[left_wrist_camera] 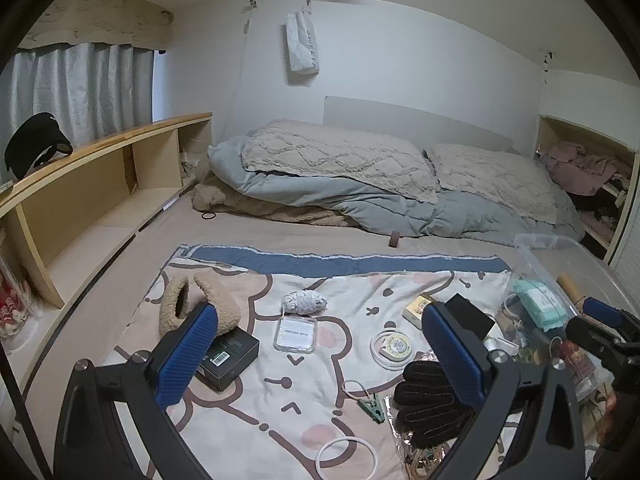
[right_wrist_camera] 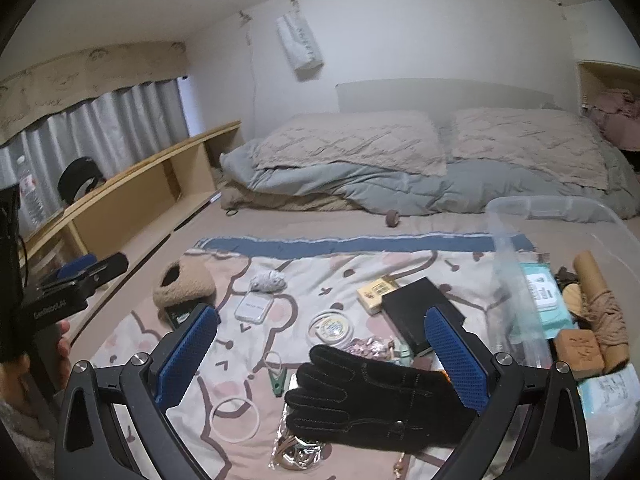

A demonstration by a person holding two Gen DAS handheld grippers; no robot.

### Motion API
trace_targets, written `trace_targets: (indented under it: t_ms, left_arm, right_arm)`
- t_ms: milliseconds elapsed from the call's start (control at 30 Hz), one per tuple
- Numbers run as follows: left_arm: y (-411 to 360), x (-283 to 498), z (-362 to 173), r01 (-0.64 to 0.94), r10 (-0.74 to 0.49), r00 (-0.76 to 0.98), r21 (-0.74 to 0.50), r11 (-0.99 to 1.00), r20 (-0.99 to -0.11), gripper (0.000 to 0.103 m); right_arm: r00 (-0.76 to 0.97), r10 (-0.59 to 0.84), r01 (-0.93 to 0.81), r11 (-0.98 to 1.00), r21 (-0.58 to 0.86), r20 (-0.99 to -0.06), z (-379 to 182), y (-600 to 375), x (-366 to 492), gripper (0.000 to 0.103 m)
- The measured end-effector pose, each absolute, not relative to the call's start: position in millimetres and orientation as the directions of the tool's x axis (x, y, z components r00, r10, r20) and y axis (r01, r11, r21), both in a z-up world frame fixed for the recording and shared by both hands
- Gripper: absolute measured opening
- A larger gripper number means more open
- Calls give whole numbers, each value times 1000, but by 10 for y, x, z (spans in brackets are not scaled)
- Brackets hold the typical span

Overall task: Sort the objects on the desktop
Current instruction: 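Lower both tools toward the items on the bed sheet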

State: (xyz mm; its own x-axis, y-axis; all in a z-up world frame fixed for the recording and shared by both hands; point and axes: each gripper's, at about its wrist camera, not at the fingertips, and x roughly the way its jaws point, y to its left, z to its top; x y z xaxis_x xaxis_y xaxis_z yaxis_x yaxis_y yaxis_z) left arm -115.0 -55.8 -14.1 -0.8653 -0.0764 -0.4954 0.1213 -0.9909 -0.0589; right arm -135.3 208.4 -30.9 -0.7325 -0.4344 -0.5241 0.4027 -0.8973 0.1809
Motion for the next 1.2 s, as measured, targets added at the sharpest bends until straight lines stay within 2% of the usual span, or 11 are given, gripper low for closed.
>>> trace_targets:
  t_ms: [267, 567, 700, 933, 1200]
  left_arm:
    - [-498, -1252, -301, 93, -70, -860, -21, -995, -505, 102]
    - [-385, -1333, -519, 11, 2, -857, -21, -1000, -515, 102]
    - [-318, -1338, -676, -48, 50, -835, -19, -999, -548, 102]
    - [-262, -1340, -973, -112, 83, -794, 10, -994, -602, 102]
    - [-307, -1374, -1455, -145, 30, -739, 115, -983, -673, 102]
  right_arm:
    - [-698, -456, 445, -880, 165, -551, -507, 2011, -1406, 103]
    - [-682, -464, 439, -878, 191, -565, -738, 2069, -1517, 103]
    - [-643, -441, 422, -886, 192, -626, -910, 2117, -1576, 103]
    - [-607, -367, 440, -894, 87, -705, -1276, 2114, -1585, 103]
    - [-518, -319, 514, -858, 9, -794, -1725, 1906, -1531, 103]
